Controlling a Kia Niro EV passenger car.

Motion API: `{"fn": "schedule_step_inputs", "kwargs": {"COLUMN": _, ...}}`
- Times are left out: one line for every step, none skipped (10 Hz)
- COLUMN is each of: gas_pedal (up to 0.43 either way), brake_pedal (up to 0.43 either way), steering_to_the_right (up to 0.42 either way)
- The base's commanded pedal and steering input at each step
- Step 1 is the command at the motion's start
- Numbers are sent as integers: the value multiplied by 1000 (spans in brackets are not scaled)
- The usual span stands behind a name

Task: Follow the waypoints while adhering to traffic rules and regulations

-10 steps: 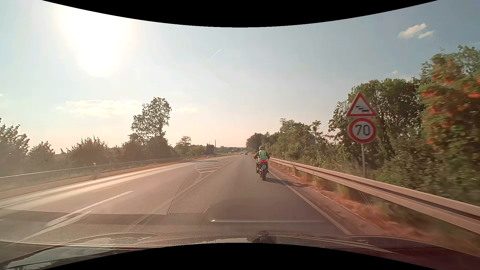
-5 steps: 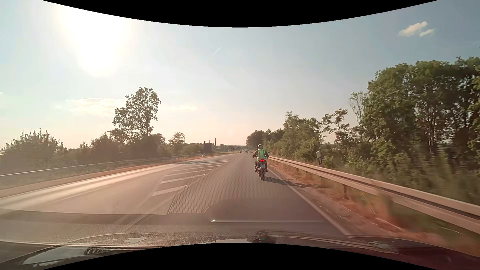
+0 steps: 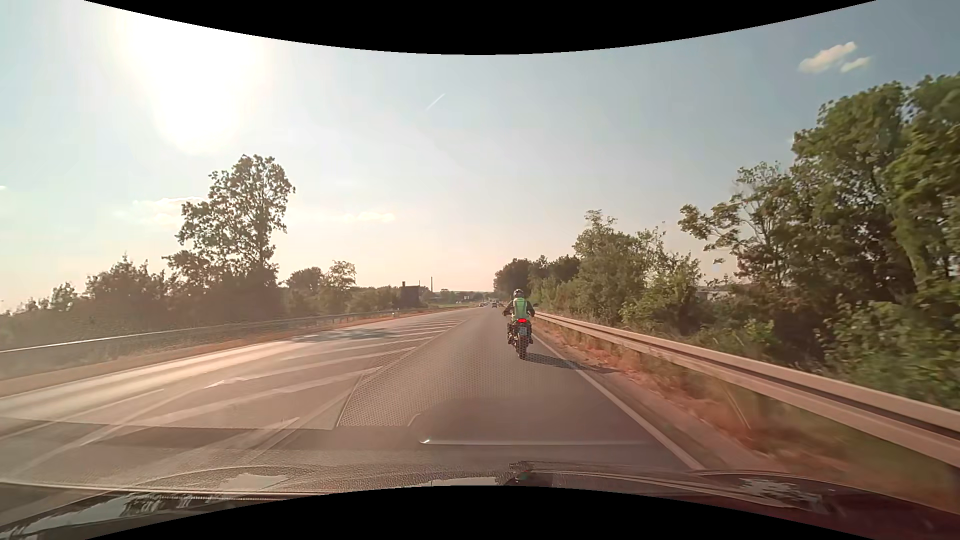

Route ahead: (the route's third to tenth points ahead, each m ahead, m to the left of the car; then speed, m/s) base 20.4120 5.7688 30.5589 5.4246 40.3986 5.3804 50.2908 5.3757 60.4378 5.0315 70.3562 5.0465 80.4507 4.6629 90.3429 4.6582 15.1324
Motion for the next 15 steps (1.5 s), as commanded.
{"fn": "schedule_step_inputs", "kwargs": {"gas_pedal": 197, "brake_pedal": 0, "steering_to_the_right": -4}}
{"fn": "schedule_step_inputs", "kwargs": {"gas_pedal": 197, "brake_pedal": 0, "steering_to_the_right": -4}}
{"fn": "schedule_step_inputs", "kwargs": {"gas_pedal": 197, "brake_pedal": 0, "steering_to_the_right": -4}}
{"fn": "schedule_step_inputs", "kwargs": {"gas_pedal": 197, "brake_pedal": 0, "steering_to_the_right": -3}}
{"fn": "schedule_step_inputs", "kwargs": {"gas_pedal": 197, "brake_pedal": 0, "steering_to_the_right": -2}}
{"fn": "schedule_step_inputs", "kwargs": {"gas_pedal": 197, "brake_pedal": 0, "steering_to_the_right": -2}}
{"fn": "schedule_step_inputs", "kwargs": {"gas_pedal": 189, "brake_pedal": 0, "steering_to_the_right": -2}}
{"fn": "schedule_step_inputs", "kwargs": {"gas_pedal": 189, "brake_pedal": 0, "steering_to_the_right": -2}}
{"fn": "schedule_step_inputs", "kwargs": {"gas_pedal": 189, "brake_pedal": 0, "steering_to_the_right": -2}}
{"fn": "schedule_step_inputs", "kwargs": {"gas_pedal": 189, "brake_pedal": 0, "steering_to_the_right": -2}}
{"fn": "schedule_step_inputs", "kwargs": {"gas_pedal": 189, "brake_pedal": 0, "steering_to_the_right": -2}}
{"fn": "schedule_step_inputs", "kwargs": {"gas_pedal": 189, "brake_pedal": 0, "steering_to_the_right": -2}}
{"fn": "schedule_step_inputs", "kwargs": {"gas_pedal": 189, "brake_pedal": 0, "steering_to_the_right": -2}}
{"fn": "schedule_step_inputs", "kwargs": {"gas_pedal": 177, "brake_pedal": 0, "steering_to_the_right": -2}}
{"fn": "schedule_step_inputs", "kwargs": {"gas_pedal": 177, "brake_pedal": 0, "steering_to_the_right": -2}}
